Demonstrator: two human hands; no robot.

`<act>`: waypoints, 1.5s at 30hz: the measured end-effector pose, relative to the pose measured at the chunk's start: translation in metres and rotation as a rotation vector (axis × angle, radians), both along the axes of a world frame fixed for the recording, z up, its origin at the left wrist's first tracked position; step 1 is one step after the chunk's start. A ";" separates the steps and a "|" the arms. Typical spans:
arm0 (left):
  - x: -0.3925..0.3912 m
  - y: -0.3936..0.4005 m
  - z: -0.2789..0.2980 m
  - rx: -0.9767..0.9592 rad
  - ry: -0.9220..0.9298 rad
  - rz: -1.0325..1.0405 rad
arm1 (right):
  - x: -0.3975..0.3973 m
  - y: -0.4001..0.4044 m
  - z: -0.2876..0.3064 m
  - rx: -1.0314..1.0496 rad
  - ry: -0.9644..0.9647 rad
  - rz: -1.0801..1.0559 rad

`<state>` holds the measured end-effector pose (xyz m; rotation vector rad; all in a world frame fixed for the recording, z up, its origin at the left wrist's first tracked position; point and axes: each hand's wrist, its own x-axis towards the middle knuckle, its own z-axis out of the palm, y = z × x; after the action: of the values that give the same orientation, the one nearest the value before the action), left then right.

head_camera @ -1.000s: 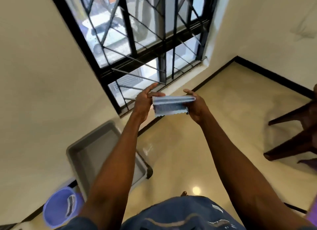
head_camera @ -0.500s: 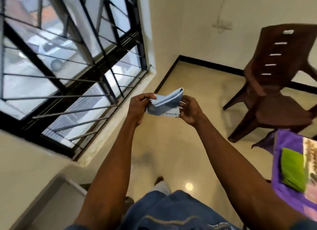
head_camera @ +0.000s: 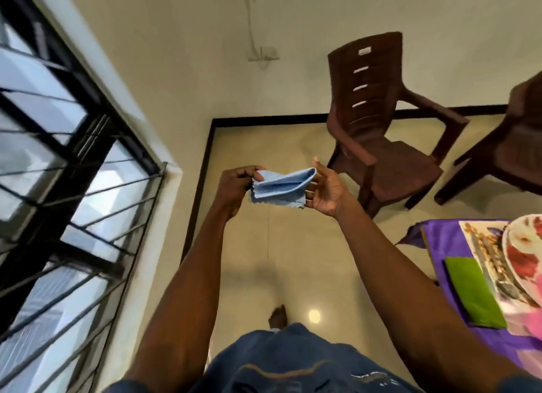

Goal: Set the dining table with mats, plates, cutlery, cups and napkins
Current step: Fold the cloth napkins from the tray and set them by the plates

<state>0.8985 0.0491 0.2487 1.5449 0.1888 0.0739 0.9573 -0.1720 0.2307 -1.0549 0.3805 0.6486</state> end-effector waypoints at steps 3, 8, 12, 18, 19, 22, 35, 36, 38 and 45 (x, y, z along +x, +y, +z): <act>0.055 -0.001 -0.004 -0.001 0.046 -0.095 | 0.032 -0.002 0.002 -0.066 -0.017 -0.013; 0.127 -0.028 -0.009 -0.162 0.256 -0.178 | 0.077 -0.028 -0.001 -0.127 -0.104 -0.120; 0.180 -0.056 -0.025 -0.027 0.377 -0.389 | 0.108 -0.057 -0.011 -0.237 -0.149 -0.235; 0.249 -0.125 -0.032 0.183 0.445 -0.684 | 0.152 -0.121 -0.032 -0.348 -0.168 -0.319; 0.264 -0.141 -0.031 0.189 0.457 -0.727 | 0.160 -0.133 -0.036 -0.389 -0.187 -0.343; 0.301 -0.184 -0.034 0.203 0.515 -0.877 | 0.179 -0.167 -0.041 -0.457 -0.227 -0.446; 0.380 -0.411 -0.040 0.037 0.568 -0.989 | 0.227 -0.300 -0.047 -0.259 0.004 -0.813; 0.382 -0.422 -0.044 0.020 0.564 -0.986 | 0.226 -0.305 -0.049 -0.311 -0.001 -0.862; 0.387 -0.448 -0.053 0.048 0.540 -0.976 | 0.225 -0.314 -0.050 -0.402 -0.012 -0.986; 0.386 -0.538 -0.071 0.217 0.345 -1.051 | 0.233 -0.349 -0.042 -0.555 0.112 -1.387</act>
<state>1.2844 -0.4888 0.1781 1.6933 -0.3868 -1.0294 1.1899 -0.5205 0.1890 -0.9887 1.2684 -0.6862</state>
